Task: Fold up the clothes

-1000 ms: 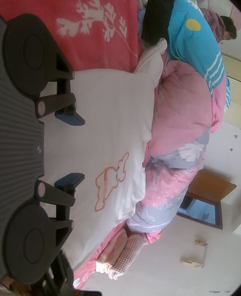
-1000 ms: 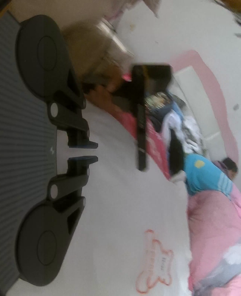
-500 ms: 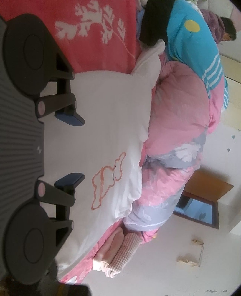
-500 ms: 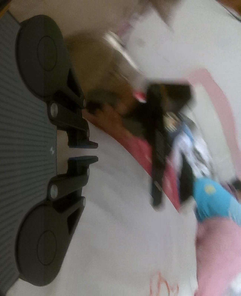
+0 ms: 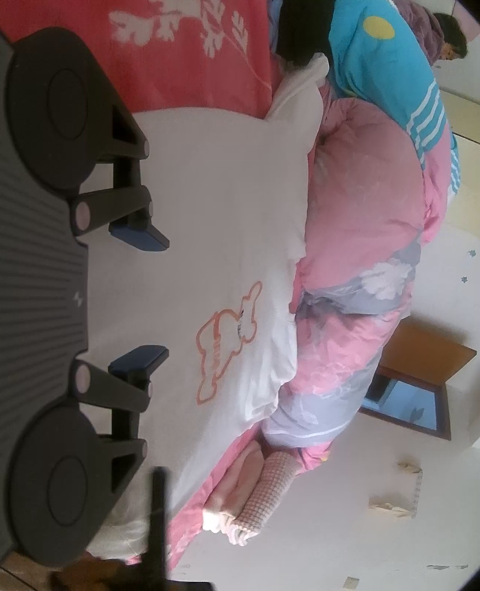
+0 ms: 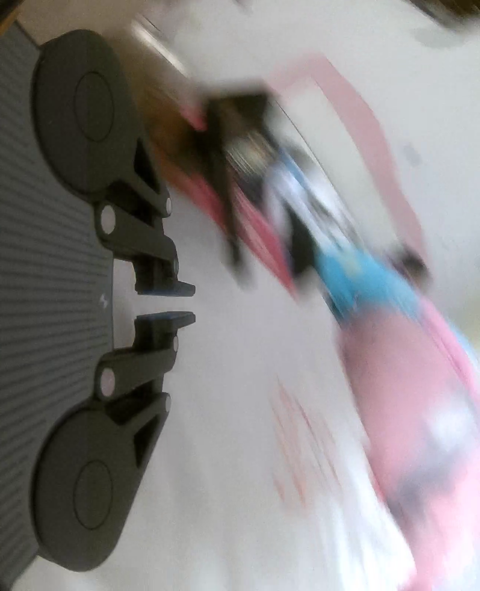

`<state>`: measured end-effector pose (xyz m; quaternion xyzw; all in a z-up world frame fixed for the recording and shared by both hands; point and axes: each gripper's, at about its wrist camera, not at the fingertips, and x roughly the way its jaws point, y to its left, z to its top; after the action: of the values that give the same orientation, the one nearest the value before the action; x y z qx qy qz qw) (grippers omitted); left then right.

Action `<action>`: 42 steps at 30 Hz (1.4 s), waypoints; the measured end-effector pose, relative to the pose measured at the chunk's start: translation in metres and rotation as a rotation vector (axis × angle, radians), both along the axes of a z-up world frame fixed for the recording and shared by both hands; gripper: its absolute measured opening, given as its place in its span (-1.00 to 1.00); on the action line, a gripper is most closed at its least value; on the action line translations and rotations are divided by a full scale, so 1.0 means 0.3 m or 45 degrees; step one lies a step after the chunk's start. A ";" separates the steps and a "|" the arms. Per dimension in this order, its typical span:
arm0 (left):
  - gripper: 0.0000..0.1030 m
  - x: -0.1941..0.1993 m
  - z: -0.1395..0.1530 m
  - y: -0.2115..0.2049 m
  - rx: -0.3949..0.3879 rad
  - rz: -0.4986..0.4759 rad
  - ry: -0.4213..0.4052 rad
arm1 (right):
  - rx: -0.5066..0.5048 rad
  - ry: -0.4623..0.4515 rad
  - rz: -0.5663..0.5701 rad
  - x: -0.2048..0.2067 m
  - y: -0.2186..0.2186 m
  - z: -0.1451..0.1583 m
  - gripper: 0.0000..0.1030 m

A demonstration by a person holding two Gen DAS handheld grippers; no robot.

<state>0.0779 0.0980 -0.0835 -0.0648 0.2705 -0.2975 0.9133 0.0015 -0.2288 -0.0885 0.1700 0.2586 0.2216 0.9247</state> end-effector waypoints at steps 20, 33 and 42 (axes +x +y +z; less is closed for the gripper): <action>0.12 0.014 0.005 -0.046 -0.013 -0.023 0.010 | -0.171 0.114 -0.261 -0.028 -0.138 0.028 -0.76; 0.27 0.024 -0.009 -0.089 0.079 -0.043 0.088 | -0.293 0.169 -0.115 -0.232 -0.093 0.049 -0.63; 0.44 0.011 -0.014 -0.132 0.177 -0.055 0.053 | -0.373 0.130 -0.005 -0.054 0.063 -0.038 -0.57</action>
<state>0.0812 0.0585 -0.0876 -0.0014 0.3108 -0.2962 0.9032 -0.0146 -0.2100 -0.1000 0.0446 0.3345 0.1709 0.9257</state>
